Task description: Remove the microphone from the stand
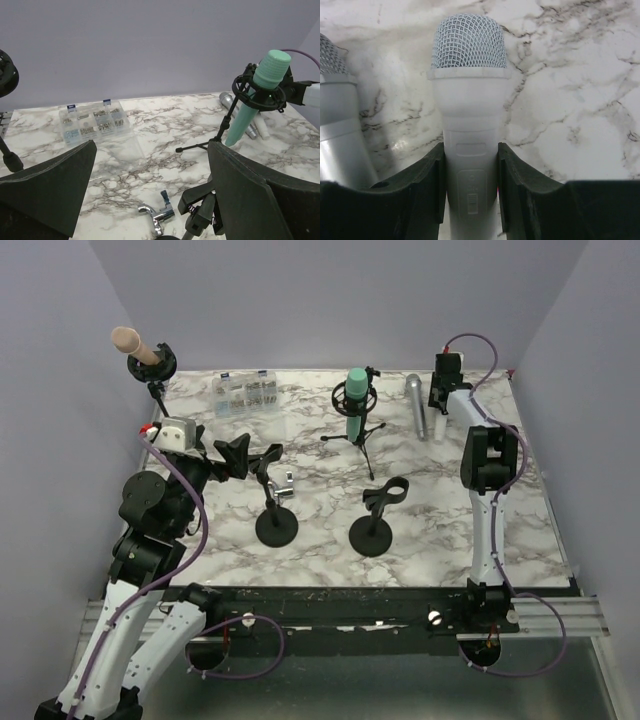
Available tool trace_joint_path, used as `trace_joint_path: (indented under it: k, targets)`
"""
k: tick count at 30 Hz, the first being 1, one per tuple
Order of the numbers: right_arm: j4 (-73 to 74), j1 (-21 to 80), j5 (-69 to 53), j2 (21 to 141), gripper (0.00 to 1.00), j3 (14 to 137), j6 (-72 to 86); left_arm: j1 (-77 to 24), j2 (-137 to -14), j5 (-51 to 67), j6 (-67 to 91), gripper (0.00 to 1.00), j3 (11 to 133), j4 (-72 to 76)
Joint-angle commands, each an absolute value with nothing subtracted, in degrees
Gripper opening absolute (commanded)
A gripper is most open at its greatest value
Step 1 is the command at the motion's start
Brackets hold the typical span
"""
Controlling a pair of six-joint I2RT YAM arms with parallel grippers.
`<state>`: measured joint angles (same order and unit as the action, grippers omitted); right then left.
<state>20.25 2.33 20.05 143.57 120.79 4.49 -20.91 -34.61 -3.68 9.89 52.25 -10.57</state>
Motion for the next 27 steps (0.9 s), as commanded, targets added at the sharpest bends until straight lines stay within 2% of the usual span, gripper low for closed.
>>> trace_joint_path:
  k: [1,16,27]
  targets:
    - [22.0,2.1,17.0,147.0,0.01,126.8,2.0,-21.2,-33.8,-7.2,9.3,0.97,50.9,-9.8]
    - [17.1,2.1,8.6,152.0,0.10,131.3,0.6,-21.1,-36.4,-8.1,8.9,0.97,50.0,-9.1]
    - [16.2,1.9,6.9,153.1,0.23,134.9,0.6,-20.9,-37.5,-8.4,8.6,0.97,49.6,-8.7]
